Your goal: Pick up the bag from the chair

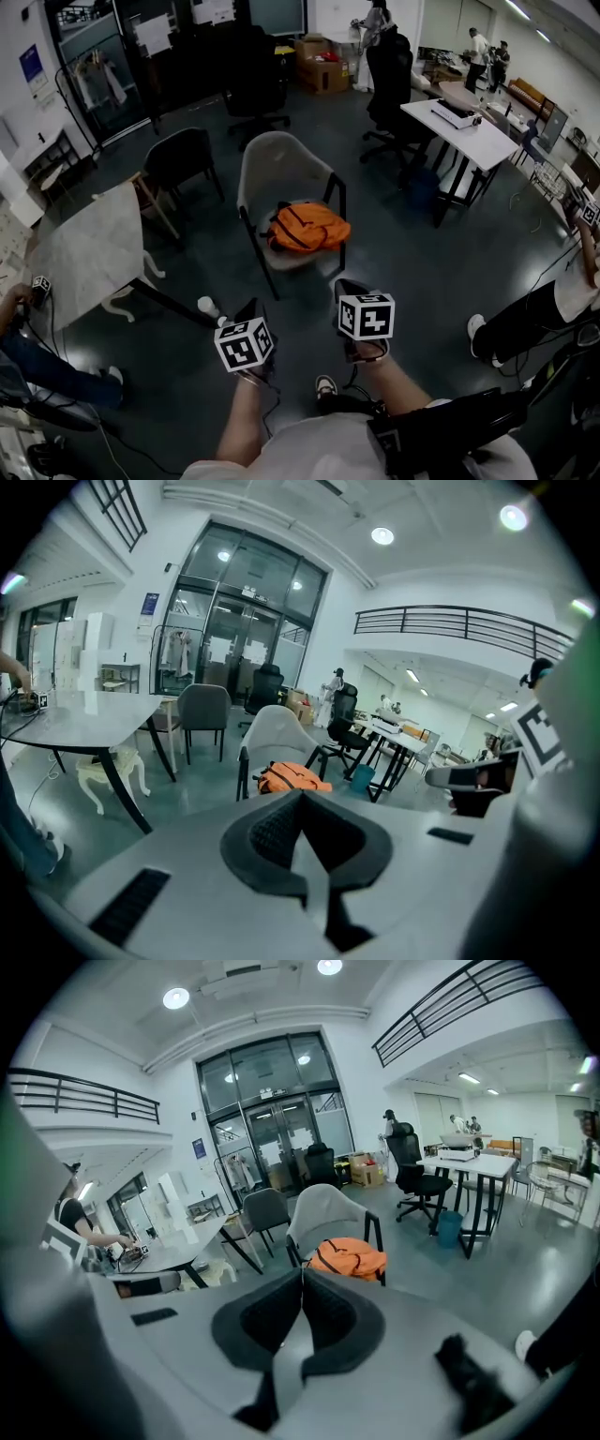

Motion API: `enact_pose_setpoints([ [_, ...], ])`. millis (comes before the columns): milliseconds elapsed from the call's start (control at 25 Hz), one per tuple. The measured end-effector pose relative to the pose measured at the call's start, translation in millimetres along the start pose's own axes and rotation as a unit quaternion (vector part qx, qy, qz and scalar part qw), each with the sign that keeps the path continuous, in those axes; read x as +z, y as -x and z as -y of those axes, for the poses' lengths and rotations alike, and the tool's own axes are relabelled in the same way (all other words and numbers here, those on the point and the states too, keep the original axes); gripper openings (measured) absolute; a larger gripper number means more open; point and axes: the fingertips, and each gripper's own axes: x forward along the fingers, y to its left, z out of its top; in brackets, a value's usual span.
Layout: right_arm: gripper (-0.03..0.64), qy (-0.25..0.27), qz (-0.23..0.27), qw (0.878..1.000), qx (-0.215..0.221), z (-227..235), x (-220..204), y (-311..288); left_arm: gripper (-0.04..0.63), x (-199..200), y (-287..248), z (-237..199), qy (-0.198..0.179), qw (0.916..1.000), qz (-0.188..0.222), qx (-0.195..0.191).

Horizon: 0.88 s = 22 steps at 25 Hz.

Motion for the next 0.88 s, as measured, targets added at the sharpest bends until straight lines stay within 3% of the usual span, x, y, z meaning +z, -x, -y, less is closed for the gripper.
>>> enact_pose_setpoints([
  [880,0.032,-0.015,-0.001,1.000,0.019,77.5,81.0,-96.1,0.013,71.0,-117.7,22.8,-0.008,0.9998,-0.003,0.021],
])
